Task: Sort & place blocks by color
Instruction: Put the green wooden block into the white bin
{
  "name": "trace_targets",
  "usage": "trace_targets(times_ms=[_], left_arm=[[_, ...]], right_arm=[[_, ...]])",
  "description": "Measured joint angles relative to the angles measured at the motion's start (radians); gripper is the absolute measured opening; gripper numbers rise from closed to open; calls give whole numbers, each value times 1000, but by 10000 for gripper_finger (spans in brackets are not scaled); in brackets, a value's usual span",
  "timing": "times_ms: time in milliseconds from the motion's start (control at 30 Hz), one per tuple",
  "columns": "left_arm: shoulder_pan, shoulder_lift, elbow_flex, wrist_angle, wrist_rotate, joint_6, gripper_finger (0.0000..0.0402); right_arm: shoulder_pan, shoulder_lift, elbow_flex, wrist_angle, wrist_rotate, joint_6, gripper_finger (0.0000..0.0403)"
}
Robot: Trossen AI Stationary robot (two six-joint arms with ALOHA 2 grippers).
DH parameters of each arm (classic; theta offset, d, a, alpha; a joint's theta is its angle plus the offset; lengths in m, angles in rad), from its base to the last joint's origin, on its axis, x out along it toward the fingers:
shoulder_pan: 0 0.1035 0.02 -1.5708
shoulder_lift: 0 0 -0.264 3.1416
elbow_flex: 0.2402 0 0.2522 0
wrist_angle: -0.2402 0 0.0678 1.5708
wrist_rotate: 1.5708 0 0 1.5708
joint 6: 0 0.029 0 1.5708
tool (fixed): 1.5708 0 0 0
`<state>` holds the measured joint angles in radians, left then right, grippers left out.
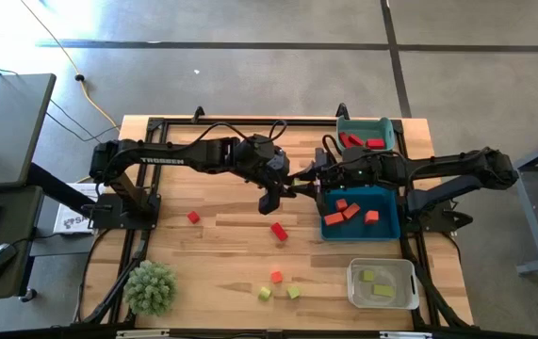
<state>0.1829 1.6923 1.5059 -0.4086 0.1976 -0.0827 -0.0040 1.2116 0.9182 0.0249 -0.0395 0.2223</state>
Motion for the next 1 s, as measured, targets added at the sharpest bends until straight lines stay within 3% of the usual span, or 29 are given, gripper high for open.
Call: trace_targets(times_ms=[467, 767, 1000], left_arm=[[1, 1, 0, 11, 3, -10, 129], [15, 1, 0, -8, 0, -20, 197], [22, -4, 4, -102, 1, -16, 250]], right_arm=[[0, 2, 1, -24, 31, 38, 110], [-1, 3, -1, -52, 55, 92, 110], [0, 10, -7, -196, 44, 185, 110]])
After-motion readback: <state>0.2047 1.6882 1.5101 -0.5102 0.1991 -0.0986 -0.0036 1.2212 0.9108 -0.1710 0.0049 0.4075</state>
